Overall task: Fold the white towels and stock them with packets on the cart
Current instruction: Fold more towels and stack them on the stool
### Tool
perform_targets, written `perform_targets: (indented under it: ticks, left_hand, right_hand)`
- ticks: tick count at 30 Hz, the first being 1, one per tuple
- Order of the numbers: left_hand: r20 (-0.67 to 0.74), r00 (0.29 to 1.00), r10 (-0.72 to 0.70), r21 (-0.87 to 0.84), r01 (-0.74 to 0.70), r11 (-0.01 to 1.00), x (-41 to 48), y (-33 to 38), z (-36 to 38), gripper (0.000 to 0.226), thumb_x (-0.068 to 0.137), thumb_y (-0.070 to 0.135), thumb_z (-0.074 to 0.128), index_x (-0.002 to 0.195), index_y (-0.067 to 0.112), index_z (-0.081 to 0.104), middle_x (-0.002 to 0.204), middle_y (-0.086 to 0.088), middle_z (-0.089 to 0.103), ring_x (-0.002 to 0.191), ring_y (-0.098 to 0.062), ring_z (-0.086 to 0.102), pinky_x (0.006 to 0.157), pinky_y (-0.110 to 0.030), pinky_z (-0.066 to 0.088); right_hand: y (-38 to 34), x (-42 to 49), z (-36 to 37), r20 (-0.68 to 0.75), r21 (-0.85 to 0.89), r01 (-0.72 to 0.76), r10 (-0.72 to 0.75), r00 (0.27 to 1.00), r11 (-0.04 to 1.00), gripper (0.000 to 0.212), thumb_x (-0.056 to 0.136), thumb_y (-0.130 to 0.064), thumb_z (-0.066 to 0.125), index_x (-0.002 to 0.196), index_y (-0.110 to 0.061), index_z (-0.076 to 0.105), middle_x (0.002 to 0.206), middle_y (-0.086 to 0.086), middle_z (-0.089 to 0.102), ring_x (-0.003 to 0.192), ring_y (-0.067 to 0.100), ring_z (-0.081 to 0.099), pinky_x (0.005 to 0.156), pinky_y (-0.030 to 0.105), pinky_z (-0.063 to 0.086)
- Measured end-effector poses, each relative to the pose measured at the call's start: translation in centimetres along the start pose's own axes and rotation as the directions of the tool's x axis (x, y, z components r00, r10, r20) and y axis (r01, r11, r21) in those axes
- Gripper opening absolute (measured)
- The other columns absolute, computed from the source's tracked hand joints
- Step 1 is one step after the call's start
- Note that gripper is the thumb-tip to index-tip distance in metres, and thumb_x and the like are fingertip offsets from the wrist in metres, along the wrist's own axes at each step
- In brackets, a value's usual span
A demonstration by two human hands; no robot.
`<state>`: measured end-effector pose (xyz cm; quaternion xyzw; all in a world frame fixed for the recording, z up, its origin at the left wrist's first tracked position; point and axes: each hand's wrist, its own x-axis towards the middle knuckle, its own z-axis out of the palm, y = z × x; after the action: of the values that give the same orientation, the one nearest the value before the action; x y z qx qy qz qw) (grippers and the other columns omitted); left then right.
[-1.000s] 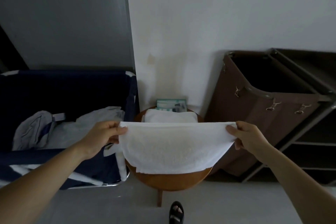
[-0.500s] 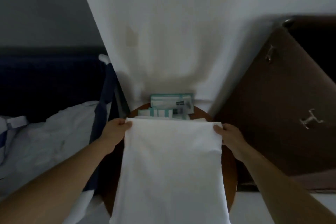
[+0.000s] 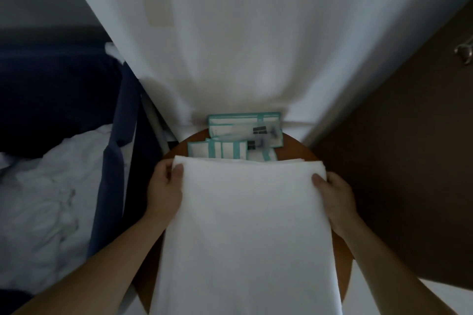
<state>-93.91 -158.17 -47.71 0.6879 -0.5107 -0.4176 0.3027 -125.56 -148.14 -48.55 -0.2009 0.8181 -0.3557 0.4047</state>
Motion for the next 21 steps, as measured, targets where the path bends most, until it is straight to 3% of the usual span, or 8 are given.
perform_targets:
  ticks: [3, 6, 10, 13, 16, 18, 21]
  left_hand:
    - [0.017, 0.999, -0.031, 0.089, 0.029, 0.996, 2.5, 0.1, 0.8, 0.017, 0.102, 0.026, 0.050, 0.115, 0.017, 0.054, 0.097, 0.005, 0.058, 0.091, -0.018, 0.057, 0.070, -0.029, 0.043]
    - [0.085, 0.981, -0.173, 0.227, 0.150, 0.962, 3.4, -1.4, 1.7, 0.030, 0.101, 0.019, 0.052, 0.127, 0.004, 0.055, 0.115, -0.011, 0.060, 0.102, -0.026, 0.056, 0.084, -0.032, 0.044]
    - [0.031, 0.987, -0.157, 0.136, 0.151, 0.979, 0.7, -2.4, 1.2, 0.043, 0.095, 0.017, 0.061, 0.133, 0.004, 0.047, 0.123, -0.010, 0.054, 0.107, -0.025, 0.054, 0.090, -0.036, 0.045]
    - [0.031, 0.987, -0.159, 0.150, 0.152, 0.977, -3.2, -4.0, 0.0, 0.051, 0.093, 0.021, 0.064, 0.137, 0.006, 0.043, 0.127, -0.011, 0.051, 0.109, -0.026, 0.054, 0.094, -0.039, 0.047]
    - [0.107, 0.970, -0.218, 0.151, 0.201, 0.968, -8.2, -5.9, -1.4, 0.049, 0.096, 0.023, 0.061, 0.137, 0.006, 0.043, 0.123, -0.006, 0.056, 0.101, -0.023, 0.056, 0.084, -0.032, 0.045]
    - [0.140, 0.958, -0.252, 0.161, 0.229, 0.960, -11.0, -7.0, -2.4, 0.048, 0.097, 0.025, 0.059, 0.138, 0.005, 0.042, 0.115, -0.002, 0.055, 0.097, -0.021, 0.056, 0.082, -0.030, 0.044]
    - [0.128, 0.955, -0.268, 0.230, 0.234, 0.945, -13.7, -8.9, -3.7, 0.049, 0.097, 0.030, 0.059, 0.135, 0.003, 0.045, 0.122, -0.008, 0.059, 0.104, -0.029, 0.058, 0.085, -0.032, 0.045]
  right_hand:
    - [-0.7, 1.4, 0.4, -0.019, 0.008, 0.002, -0.002, 1.000, 1.000, 0.022, 0.096, -0.030, 0.059, 0.103, -0.010, 0.063, 0.099, 0.010, 0.065, 0.089, 0.031, 0.063, 0.086, 0.052, 0.053]
    - [0.6, 1.9, 1.4, 0.041, -0.126, -0.045, 0.050, 0.998, 0.991, 0.030, 0.096, -0.033, 0.058, 0.118, -0.013, 0.060, 0.101, 0.001, 0.061, 0.091, 0.022, 0.059, 0.088, 0.047, 0.052]
    - [2.5, -0.3, 1.0, 0.018, -0.151, -0.029, 0.032, 0.999, 0.988, 0.042, 0.092, -0.042, 0.061, 0.127, -0.019, 0.055, 0.106, -0.004, 0.060, 0.097, 0.020, 0.060, 0.092, 0.049, 0.052]
    - [4.8, -3.2, -0.6, 0.071, -0.130, -0.073, 0.082, 0.994, 0.989, 0.050, 0.079, -0.055, 0.066, 0.117, -0.023, 0.061, 0.103, -0.006, 0.066, 0.093, 0.021, 0.066, 0.088, 0.050, 0.055]
    - [6.4, -7.7, -1.8, 0.092, -0.069, -0.105, 0.112, 0.990, 0.992, 0.029, 0.083, -0.037, 0.074, 0.104, -0.018, 0.065, 0.100, 0.001, 0.070, 0.086, 0.022, 0.069, 0.084, 0.044, 0.057]
    - [7.5, -10.2, -2.7, 0.077, -0.090, -0.102, 0.109, 0.991, 0.991, 0.013, 0.086, -0.027, 0.074, 0.089, -0.025, 0.062, 0.094, 0.001, 0.068, 0.083, 0.023, 0.067, 0.081, 0.041, 0.056]
    - [9.5, -13.1, -3.8, 0.028, -0.177, -0.069, 0.075, 0.997, 0.982, 0.019, 0.081, -0.029, 0.077, 0.090, -0.025, 0.061, 0.096, 0.002, 0.069, 0.088, 0.027, 0.067, 0.086, 0.045, 0.056]
